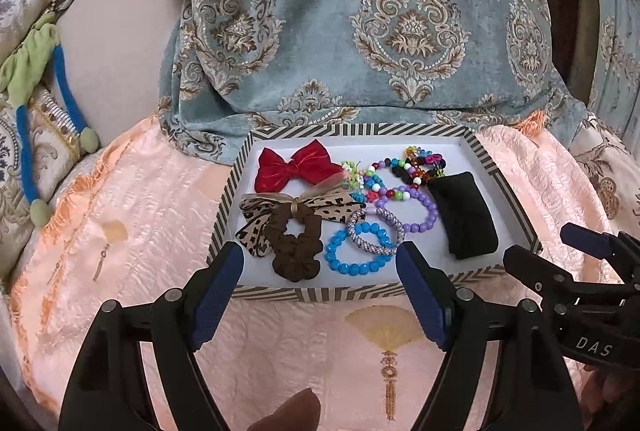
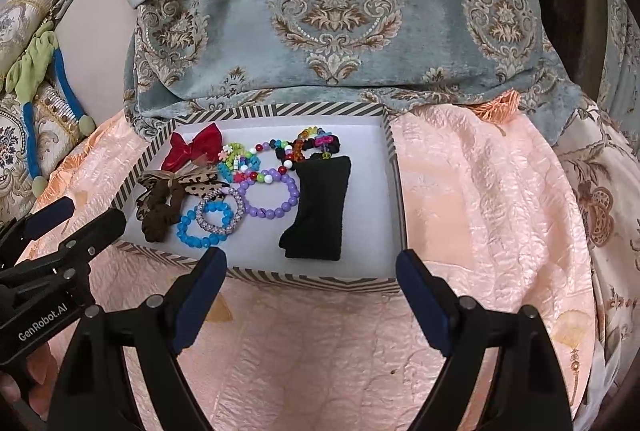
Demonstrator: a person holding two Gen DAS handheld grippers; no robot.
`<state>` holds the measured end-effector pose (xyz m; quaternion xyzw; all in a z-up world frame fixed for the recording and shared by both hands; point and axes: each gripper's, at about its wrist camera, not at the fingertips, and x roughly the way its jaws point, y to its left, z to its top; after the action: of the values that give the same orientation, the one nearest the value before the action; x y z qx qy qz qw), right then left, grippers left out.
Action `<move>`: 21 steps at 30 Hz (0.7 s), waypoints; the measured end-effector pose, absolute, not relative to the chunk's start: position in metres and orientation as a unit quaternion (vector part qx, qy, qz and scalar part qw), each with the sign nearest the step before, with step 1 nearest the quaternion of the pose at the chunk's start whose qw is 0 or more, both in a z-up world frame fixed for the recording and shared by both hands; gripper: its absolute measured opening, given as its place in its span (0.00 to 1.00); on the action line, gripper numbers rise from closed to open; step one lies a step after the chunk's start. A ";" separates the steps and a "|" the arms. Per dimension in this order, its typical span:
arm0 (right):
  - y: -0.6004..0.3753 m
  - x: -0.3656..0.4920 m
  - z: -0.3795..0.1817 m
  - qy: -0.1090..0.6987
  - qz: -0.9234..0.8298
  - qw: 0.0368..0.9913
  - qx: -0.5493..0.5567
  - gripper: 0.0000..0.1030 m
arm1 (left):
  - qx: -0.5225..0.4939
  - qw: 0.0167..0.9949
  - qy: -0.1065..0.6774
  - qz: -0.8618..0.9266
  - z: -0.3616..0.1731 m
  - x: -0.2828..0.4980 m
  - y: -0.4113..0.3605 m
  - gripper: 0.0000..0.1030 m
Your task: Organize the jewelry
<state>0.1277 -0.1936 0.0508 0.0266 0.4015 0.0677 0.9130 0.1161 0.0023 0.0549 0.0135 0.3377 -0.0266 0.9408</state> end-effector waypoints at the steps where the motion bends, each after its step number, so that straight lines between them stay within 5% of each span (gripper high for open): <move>1: -0.193 0.128 0.050 0.403 0.069 0.912 0.026 0.87 | 0.013 0.940 0.339 -0.027 0.055 0.116 0.002 0.62; 21: -0.189 0.127 0.050 0.401 0.067 0.913 0.009 0.87 | 0.013 0.938 0.345 -0.029 0.051 0.118 0.002 0.62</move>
<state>0.1269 -0.1890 0.0497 0.0088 0.4014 0.0670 0.9134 0.1178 0.0020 0.0511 0.0126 0.3454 -0.0291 0.9379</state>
